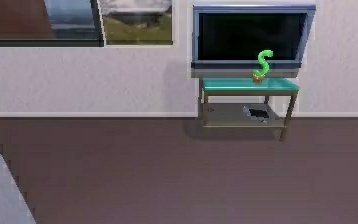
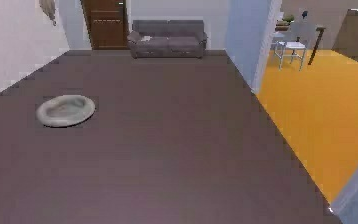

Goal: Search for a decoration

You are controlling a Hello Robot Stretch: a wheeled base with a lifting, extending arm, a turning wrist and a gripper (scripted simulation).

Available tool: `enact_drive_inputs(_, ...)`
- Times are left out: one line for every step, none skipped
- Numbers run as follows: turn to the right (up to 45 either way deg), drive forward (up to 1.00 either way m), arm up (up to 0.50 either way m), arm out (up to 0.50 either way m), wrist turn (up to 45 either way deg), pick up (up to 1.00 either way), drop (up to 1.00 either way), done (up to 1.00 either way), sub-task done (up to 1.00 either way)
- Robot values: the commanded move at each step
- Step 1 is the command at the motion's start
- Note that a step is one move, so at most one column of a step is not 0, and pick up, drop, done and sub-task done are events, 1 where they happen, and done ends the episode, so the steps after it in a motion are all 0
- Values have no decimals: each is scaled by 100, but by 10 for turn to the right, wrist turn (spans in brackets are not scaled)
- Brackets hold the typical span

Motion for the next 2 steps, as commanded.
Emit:
enact_drive_inputs(450,0,0,0,0,0,0,0,0)
enact_drive_inputs(450,0,0,0,0,0,0,0,0)
